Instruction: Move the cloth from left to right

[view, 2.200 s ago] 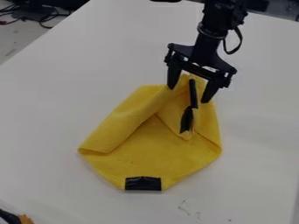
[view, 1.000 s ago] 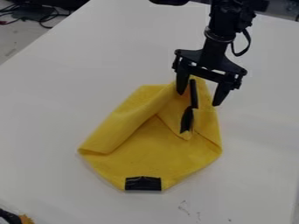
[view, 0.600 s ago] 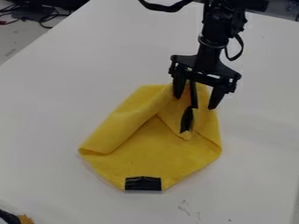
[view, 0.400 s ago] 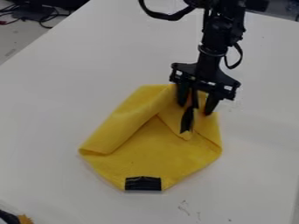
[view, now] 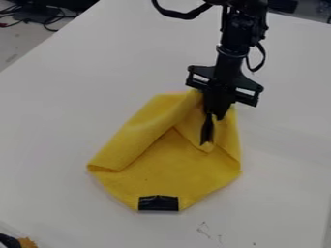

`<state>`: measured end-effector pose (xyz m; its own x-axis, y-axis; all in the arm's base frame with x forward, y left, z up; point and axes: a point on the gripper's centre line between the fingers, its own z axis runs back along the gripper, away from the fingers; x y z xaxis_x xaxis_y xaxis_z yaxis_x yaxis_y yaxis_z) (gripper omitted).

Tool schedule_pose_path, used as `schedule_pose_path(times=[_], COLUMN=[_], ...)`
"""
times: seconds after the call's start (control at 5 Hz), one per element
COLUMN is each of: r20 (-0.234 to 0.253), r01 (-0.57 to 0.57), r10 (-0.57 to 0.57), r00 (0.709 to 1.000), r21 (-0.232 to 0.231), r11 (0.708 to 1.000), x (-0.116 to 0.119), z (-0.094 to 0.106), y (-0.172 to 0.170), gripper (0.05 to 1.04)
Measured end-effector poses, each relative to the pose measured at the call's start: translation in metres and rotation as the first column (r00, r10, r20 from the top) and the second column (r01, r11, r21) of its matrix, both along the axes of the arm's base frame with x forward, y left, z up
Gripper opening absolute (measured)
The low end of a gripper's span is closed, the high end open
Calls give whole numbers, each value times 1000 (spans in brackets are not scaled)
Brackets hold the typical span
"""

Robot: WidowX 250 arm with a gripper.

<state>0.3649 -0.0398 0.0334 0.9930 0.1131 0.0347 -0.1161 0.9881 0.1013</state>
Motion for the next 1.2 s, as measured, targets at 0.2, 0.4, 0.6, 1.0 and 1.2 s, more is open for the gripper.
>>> schedule_pose_path(times=[0.2,0.4,0.6,1.0,1.2], r20=[-15,-2,11,31,63], r01=[-12,-3,10,53,63], r10=[13,3,-11,-54,-67], r00=[1000,1000,1000,998,996], r21=[22,61,82,53,49], r11=[1000,998,997,997,997], x=[-3,1,6,17,23], z=[1,17,32,35,36], y=[2,-5,-19,-60,-65], gripper=[89,88,88,110,292])
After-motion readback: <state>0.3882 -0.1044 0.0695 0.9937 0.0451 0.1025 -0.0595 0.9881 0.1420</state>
